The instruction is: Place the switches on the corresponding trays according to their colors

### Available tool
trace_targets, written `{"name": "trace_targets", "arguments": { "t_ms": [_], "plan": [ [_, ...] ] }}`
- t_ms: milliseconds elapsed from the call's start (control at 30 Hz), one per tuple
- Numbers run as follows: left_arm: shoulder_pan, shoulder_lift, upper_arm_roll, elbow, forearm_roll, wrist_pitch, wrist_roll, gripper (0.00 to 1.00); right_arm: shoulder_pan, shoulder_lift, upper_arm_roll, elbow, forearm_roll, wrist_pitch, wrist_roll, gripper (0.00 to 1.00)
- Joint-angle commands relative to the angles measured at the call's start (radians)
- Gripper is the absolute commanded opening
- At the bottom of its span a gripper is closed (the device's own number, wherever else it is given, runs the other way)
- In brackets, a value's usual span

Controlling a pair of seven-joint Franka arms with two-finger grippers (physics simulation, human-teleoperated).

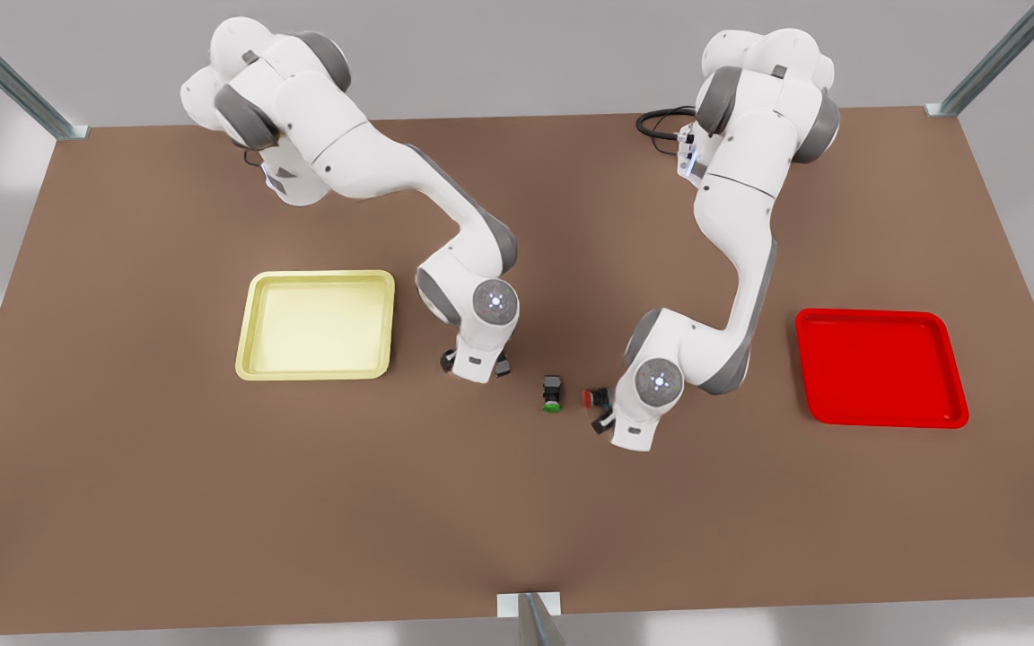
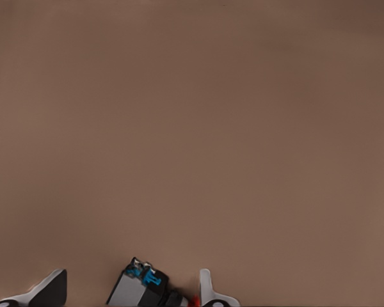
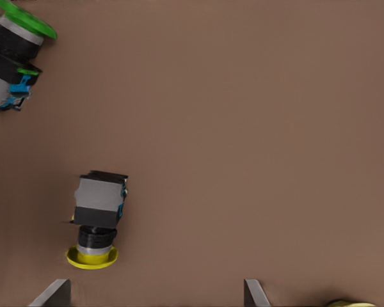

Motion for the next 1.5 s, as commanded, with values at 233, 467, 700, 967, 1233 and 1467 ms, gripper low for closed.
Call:
{"name": "trace_targets", "arguments": {
  "t_ms": [233,467,700,967,1233,1467],
  "plan": [
    [-0.055,-0.014,0.018,-0.057,0.068,0.263,-2.212,1.0,0.047,0.002,-0.047,-0.136,-0.008,0.391,0.69,1.0],
    [-0.059,-0.034,0.017,-0.141,0.079,0.249,-2.159,1.0,0.089,0.003,-0.059,-0.167,-0.006,0.392,0.409,1.0],
    [-0.058,-0.074,0.004,-0.197,0.082,0.19,-1.672,1.0,0.09,0.049,-0.061,-0.165,-0.008,0.398,0.385,1.0],
    [-0.039,-0.049,0.001,-0.198,0.075,0.228,-1.106,1.0,0.09,0.077,-0.063,-0.159,-0.005,0.4,0.308,0.99],
    [-0.039,-0.031,-0.011,-0.212,0.071,0.256,-0.927,1.0,0.09,0.074,-0.066,-0.15,0.006,0.398,0.317,0.63],
    [-0.03,-0.022,-0.011,-0.23,0.071,0.254,-0.919,1.0,0.089,0.069,-0.067,-0.15,0.007,0.397,0.32,0.47]
  ]
}}
